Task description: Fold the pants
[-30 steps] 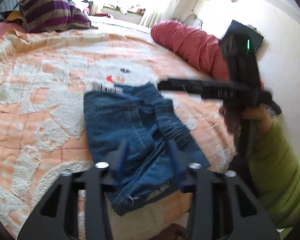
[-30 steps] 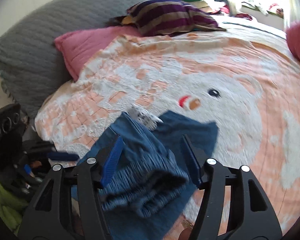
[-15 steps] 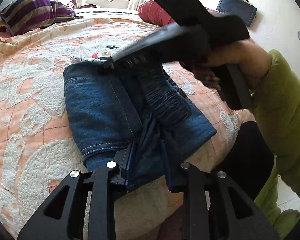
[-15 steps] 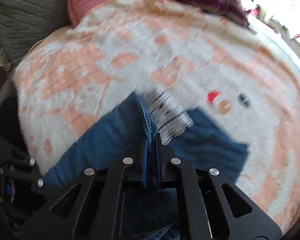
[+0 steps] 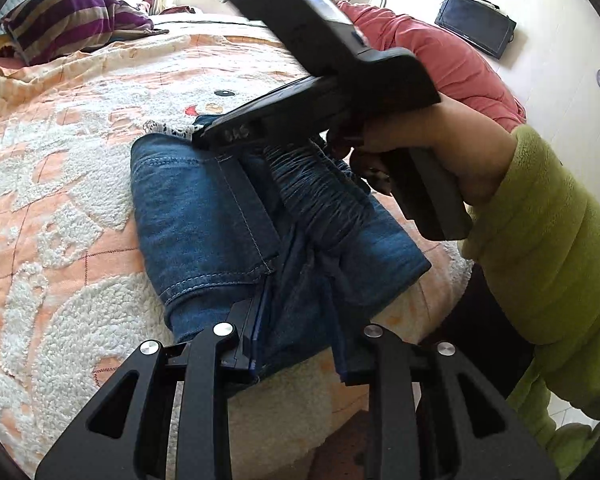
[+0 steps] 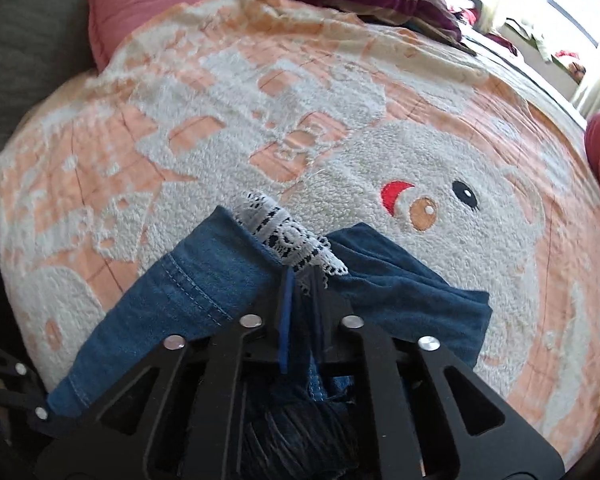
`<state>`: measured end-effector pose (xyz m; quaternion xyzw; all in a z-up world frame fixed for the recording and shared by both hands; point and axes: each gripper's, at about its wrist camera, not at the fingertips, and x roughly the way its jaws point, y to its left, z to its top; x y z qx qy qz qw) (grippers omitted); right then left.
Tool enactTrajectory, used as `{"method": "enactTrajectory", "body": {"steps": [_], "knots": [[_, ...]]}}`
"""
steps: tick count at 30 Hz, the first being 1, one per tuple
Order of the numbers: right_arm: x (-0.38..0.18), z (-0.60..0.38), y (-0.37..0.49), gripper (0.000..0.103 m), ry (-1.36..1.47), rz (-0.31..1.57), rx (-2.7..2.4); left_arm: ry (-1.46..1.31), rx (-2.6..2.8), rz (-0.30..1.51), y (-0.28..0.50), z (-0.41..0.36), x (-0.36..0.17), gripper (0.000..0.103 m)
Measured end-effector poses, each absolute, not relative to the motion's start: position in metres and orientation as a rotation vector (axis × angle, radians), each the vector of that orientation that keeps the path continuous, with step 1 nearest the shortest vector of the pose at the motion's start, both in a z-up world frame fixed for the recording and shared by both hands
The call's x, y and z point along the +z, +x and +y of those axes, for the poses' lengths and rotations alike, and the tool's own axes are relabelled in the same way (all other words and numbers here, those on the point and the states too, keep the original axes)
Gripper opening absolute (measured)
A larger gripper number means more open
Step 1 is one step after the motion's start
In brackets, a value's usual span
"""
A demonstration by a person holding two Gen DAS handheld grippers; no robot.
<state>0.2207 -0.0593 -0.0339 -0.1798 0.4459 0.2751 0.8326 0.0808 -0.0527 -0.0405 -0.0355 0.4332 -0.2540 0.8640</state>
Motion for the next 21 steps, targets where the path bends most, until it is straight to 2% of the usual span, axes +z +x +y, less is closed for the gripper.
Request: {"method": "enactTrajectory", "body": {"steps": [1,3,4,13,21], "knots": [[-0.031,-0.061,0.220,0.012,-0.363,0.940,0.586,-0.076,-0.533,0.910,0.081,-0.052,-0.041,0.026],[-0.022,-0.071,0.215,0.040,-0.309,0.918,0.576,-0.079,-0.534,0.911,0.081,-0.051,-0.041,0.026],[-0.015,-0.079,0.210,0.042,-0.272,0.892,0.575,-0.079,-0.533,0.911,0.080,-0.051,-0.040,0.026],[0.016,-0.121,0.155,0.046,-0.125,0.782,0.612,-0.082,-0.529,0.912,0.079,-0.051,-0.041,0.026],[-0.023,-0.127,0.136,0.047,-0.210,0.915,0.547,-0.088,-0.533,0.917,0.077,-0.049,-0.042,0.026]]}}
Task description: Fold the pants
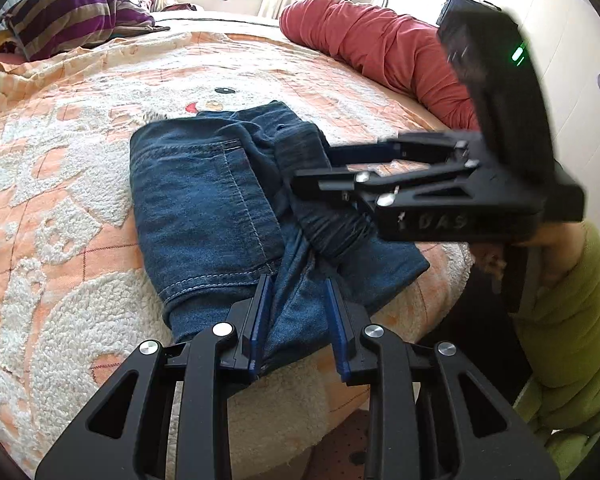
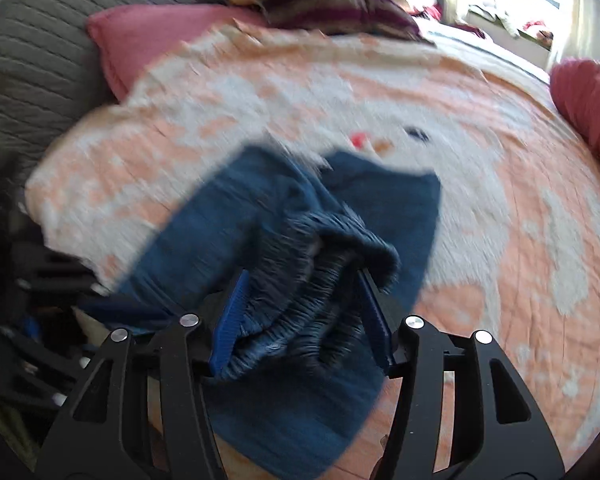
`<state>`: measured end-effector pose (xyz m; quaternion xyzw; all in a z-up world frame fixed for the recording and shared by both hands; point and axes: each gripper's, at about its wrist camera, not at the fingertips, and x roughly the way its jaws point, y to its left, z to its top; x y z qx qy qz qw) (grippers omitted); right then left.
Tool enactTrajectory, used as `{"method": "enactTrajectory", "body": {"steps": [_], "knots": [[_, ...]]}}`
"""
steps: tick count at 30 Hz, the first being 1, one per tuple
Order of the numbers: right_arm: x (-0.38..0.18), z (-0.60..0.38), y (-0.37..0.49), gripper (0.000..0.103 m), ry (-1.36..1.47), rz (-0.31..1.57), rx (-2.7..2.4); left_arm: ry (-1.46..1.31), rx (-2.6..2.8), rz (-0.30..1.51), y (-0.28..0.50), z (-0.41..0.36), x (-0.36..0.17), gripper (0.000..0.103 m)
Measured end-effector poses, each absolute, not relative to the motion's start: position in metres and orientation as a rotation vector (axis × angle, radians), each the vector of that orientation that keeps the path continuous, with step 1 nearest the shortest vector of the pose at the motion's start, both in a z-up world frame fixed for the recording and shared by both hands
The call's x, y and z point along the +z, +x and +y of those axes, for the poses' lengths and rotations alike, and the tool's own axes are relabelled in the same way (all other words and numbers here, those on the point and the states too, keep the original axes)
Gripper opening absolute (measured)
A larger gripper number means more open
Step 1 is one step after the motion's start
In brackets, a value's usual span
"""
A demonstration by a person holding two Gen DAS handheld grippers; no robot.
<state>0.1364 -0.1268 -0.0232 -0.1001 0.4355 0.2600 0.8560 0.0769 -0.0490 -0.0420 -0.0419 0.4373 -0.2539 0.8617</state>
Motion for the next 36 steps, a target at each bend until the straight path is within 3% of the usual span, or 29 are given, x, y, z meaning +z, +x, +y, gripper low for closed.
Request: {"method": "enactTrajectory", "body": {"steps": [4,6,8,11,16,19,24,31,36], "knots": [[-0.030,-0.140,0.139,0.051,-0.132,0.934,0.548,-0.089,-0.535,0.916,0.075,-0.048,-0.042,0.026],[-0.027,-0.139,0.136,0.053,-0.136,0.920,0.552,-0.101,-0.545,0.916,0.074,-0.048,-0.041,0.031],[-0.021,-0.141,0.132,0.054,-0.122,0.894,0.568,-0.116,-0.564,0.913,0.072,-0.048,-0.037,0.044],[-0.007,-0.147,0.125,0.059,-0.112,0.840,0.572,-0.111,-0.569,0.881,0.065,-0.044,-0.025,0.055],[0.016,-0.166,0.109,0.062,-0.076,0.757,0.587,-0.169,-0.504,0.809,0.059,-0.010,-0.001,0.065],[0.027,-0.167,0.091,0.062,-0.112,0.713,0.620,-0.212,-0.413,0.801,0.068,0.019,0.005,0.065],[0.031,-0.152,0.059,0.062,-0.228,0.672,0.684,-0.246,-0.332,0.839,0.097,0.042,0.005,0.061],[0.012,-0.092,0.015,0.062,-0.492,0.633,0.863,-0.177,-0.452,0.946,0.151,0.001,-0.007,0.022],[-0.008,-0.052,0.008,0.045,-0.693,0.638,0.905,-0.164,-0.478,0.986,0.160,-0.016,-0.036,0.021]]}}
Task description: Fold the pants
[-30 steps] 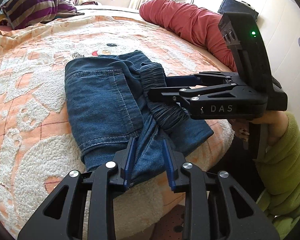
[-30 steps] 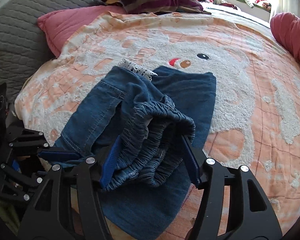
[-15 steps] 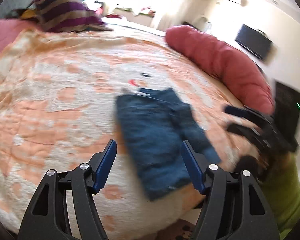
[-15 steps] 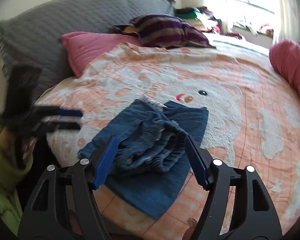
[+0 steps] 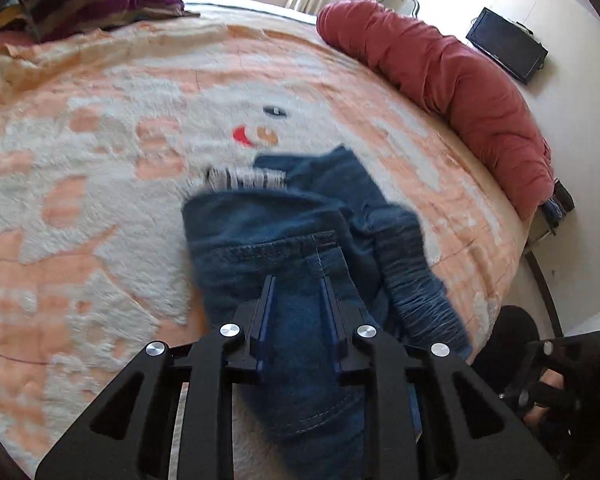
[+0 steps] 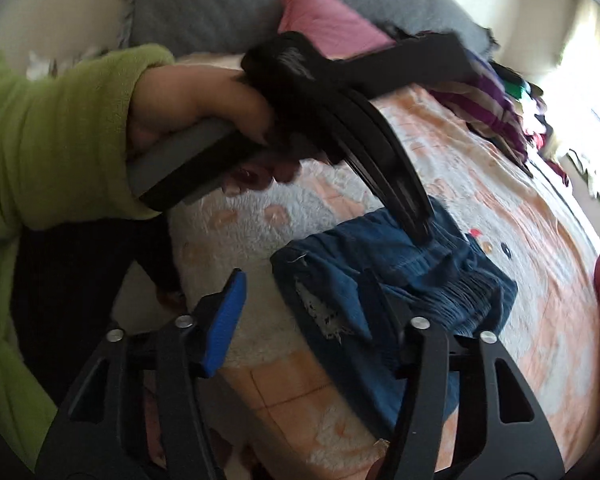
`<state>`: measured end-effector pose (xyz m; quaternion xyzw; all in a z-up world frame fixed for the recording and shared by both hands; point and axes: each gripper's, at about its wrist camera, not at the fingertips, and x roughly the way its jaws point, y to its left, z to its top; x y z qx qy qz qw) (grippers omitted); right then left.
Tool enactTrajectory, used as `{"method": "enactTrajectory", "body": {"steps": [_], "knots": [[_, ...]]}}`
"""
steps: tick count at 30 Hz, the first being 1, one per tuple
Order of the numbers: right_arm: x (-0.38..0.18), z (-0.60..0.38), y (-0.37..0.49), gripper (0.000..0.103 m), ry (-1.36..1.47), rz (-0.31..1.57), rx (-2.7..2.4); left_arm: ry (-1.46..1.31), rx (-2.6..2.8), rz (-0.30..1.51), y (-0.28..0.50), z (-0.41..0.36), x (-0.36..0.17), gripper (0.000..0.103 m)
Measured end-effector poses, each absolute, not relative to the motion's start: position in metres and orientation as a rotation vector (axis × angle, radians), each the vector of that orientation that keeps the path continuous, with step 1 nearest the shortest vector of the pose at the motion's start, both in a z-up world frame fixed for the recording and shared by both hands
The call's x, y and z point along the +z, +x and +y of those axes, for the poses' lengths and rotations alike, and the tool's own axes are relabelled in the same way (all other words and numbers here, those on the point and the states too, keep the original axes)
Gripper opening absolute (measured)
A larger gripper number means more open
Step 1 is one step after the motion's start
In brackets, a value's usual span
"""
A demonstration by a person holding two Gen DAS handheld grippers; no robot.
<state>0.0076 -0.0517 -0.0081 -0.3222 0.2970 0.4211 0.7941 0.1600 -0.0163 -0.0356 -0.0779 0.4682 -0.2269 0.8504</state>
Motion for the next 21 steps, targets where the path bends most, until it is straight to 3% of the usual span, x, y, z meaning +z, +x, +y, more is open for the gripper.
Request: {"method": "enactTrajectory", "body": {"steps": [2,6,9,12,21], "knots": [[-0.014,-0.041,0.011,0.038,-0.754,0.645,0.900,-0.174,-0.482,0.988,0.162,-0.014,-0.042,0.021],[-0.020,-0.023,0.017,0.033,-0.810,0.630,0.899,-0.180,-0.496,0.975,0.163,-0.013,-0.045,0.021],[-0.029,-0.016,0.024,0.013,-0.820,0.643,0.906,-0.188,-0.501,0.977,0.164,-0.011,-0.048,0.021],[-0.025,-0.027,0.019,0.004,-0.758,0.677,0.977,-0.202,-0.510,0.978,0.164,-0.009,-0.048,0.021],[-0.039,-0.053,0.026,0.003,-0.645,0.732,0.981,-0.193,-0.502,0.961,0.162,-0.011,-0.047,0.021]]}}
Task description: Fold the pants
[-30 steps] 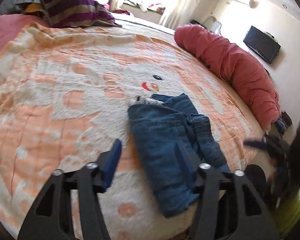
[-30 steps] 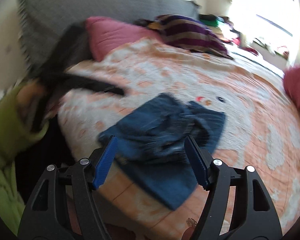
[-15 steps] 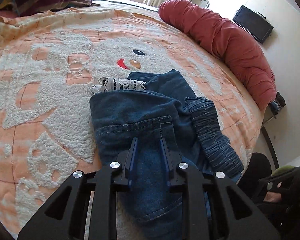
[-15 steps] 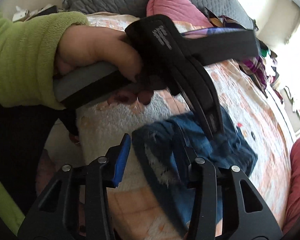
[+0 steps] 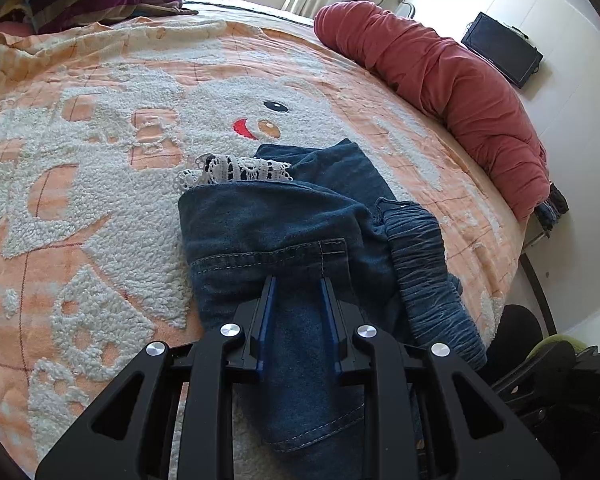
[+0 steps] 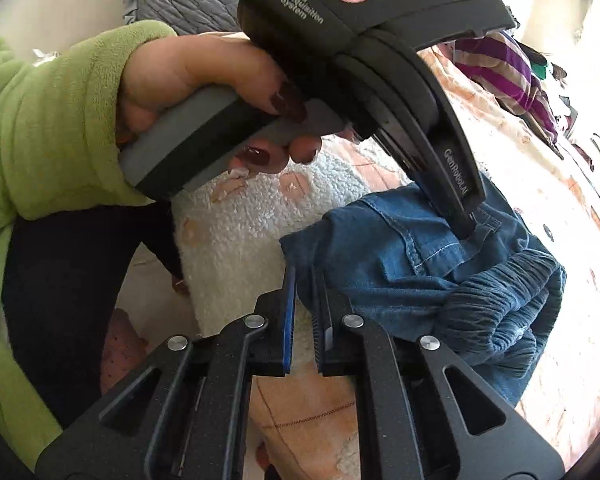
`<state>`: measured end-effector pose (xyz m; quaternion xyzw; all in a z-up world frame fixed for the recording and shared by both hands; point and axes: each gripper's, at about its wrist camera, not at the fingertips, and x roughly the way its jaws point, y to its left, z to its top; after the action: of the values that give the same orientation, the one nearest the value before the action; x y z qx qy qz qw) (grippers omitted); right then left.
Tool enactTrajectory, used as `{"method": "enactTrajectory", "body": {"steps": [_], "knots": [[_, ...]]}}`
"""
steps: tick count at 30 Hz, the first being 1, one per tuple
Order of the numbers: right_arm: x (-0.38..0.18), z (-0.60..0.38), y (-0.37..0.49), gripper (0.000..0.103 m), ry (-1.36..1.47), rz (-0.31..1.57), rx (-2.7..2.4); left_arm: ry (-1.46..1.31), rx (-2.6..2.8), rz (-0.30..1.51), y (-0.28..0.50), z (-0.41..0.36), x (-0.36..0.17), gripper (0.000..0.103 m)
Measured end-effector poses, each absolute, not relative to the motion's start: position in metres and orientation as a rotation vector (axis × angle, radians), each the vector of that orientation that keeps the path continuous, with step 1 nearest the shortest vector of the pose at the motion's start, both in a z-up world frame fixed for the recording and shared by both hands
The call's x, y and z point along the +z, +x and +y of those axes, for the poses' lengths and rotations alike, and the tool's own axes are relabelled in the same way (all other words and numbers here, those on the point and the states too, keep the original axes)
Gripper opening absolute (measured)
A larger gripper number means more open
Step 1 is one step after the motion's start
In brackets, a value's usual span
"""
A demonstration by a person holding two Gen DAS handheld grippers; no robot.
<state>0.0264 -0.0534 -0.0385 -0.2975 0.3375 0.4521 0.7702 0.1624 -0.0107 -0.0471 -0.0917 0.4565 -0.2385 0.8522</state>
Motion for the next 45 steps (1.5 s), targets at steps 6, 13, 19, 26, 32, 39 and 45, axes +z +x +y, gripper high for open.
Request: {"method": "enactTrajectory", "body": {"steps": [6,13,19,26,32,39,45], "knots": [[-0.025,-0.061,0.025,0.011,-0.577,0.714,0.992,-0.145,-0.482,0.937,0.154,-0.015,-0.040,0.022],[-0.003,-0.065,0.010,0.023,-0.515,0.655,1.025,-0.125,-0.479,0.909,0.147,-0.013,-0.028,0.028],[0.013,-0.069,0.006,0.034,-0.474,0.616,1.027,-0.131,-0.475,0.891,0.142,-0.010,-0.020,0.037],[0.026,-0.076,0.000,0.044,-0.430,0.575,1.020,-0.128,-0.455,0.852,0.133,-0.007,-0.006,0.051],[0.045,-0.093,0.003,0.061,-0.359,0.516,0.986,-0.108,-0.414,0.814,0.126,-0.005,0.006,0.063],[0.058,-0.116,0.019,0.069,-0.284,0.476,0.855,-0.103,-0.376,0.787,0.121,0.000,0.015,0.075],[0.059,-0.140,0.043,0.072,-0.179,0.491,0.692,-0.089,-0.342,0.775,0.120,0.002,0.017,0.088]]}}
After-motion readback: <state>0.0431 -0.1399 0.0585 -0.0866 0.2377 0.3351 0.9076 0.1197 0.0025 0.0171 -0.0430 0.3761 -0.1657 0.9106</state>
